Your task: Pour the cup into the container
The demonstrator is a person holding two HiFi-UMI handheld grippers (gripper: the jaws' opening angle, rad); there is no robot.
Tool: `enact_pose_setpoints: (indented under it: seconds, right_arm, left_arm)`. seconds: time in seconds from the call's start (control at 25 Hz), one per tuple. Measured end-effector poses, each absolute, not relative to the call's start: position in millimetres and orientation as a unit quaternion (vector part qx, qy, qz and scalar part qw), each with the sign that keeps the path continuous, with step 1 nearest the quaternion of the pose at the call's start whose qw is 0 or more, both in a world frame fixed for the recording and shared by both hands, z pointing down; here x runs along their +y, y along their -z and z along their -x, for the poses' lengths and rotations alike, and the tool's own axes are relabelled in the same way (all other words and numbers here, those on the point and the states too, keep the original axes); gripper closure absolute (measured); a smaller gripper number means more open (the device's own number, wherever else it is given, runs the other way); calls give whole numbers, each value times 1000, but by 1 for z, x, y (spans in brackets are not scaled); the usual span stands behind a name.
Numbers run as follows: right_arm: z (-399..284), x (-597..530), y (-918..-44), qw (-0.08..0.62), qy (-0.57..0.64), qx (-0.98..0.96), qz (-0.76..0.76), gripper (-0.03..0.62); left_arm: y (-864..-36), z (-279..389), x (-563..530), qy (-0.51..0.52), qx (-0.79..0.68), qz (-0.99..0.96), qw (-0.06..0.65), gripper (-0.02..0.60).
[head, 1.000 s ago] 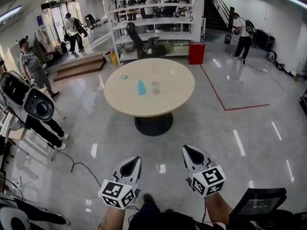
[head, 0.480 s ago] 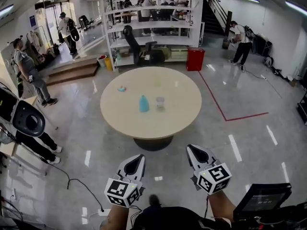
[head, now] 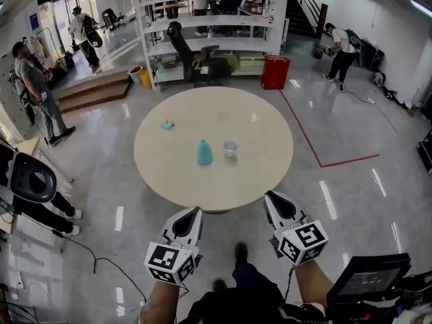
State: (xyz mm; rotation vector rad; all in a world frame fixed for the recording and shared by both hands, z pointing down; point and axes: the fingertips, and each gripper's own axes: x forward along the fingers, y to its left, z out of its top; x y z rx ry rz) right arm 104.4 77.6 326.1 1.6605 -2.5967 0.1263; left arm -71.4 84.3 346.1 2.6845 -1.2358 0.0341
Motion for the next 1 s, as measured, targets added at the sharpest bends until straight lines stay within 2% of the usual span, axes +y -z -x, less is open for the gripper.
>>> enact_pose_setpoints:
  seconds: [0.6,0.96,1.0]
  right_arm:
    - [-146,-167,-330,25,-51,-880,-472,583]
    - [-148,-238,-350,42,-66,-889,-451,465]
    - [-147,-245,-353,46,-68,-889,-450,434]
  left_arm:
    - [-342,23,-160,-42,-475,-874,91,591]
    - [-355,25,-226,-41,-491,-862,119,591]
    - [-359,28,-233,-44,-492,-861,123,591]
